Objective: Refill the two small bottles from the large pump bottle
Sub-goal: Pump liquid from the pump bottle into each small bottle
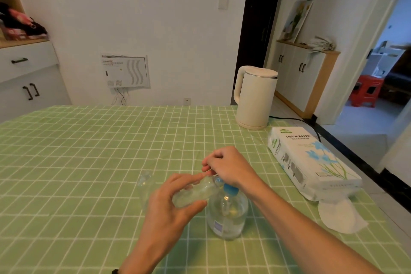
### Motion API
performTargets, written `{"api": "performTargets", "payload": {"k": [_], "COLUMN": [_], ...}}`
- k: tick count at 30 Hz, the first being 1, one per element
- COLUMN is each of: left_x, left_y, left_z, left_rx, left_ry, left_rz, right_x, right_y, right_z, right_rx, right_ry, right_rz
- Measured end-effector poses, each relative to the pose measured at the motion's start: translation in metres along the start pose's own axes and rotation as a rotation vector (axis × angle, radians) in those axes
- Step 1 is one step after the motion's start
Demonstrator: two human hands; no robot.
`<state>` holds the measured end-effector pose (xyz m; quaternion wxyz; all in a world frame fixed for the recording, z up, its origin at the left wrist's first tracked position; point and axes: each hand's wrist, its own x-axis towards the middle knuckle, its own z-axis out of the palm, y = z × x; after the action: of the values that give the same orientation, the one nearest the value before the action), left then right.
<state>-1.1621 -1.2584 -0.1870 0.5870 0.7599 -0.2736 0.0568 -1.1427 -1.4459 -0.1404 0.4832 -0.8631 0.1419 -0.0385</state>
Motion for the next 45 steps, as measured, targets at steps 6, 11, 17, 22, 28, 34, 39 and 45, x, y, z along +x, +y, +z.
{"api": "performTargets", "payload": {"k": [6,11,17,22,28,34,39,45], "left_x": [-0.001,0.0,0.002,0.001,-0.002,-0.002,0.001,0.0], "left_y": [0.003,0.008,0.007,0.001,0.001,0.004,0.007,0.003], "left_z": [-0.001,-0.001,-0.004,-0.002,0.0,0.0,-0.002,-0.002], "left_rx": [0.021,0.027,0.07,0.06,0.073,0.067,0.069,0.054], "left_ry": [0.003,0.0,0.011,0.013,0.012,0.02,0.023,0.026], "left_rz": [0.015,0.014,0.026,0.003,0.003,0.0,0.02,0.02], "right_x": [-0.001,-0.004,-0.002,-0.001,-0.001,-0.004,-0.002,-0.001], "right_y": [-0.002,-0.007,-0.016,-0.008,-0.003,-0.006,-0.015,-0.01], "right_z": [0.0,-0.006,-0.006,-0.003,-0.001,-0.003,-0.007,-0.005], "right_rx": [-0.01,-0.029,-0.035,0.004,-0.003,-0.01,-0.068,0.006], "right_ry": [0.023,0.004,-0.009,0.007,0.022,0.005,-0.015,-0.003], "right_rz": [-0.013,-0.034,-0.061,-0.03,-0.011,-0.011,-0.076,-0.04]}}
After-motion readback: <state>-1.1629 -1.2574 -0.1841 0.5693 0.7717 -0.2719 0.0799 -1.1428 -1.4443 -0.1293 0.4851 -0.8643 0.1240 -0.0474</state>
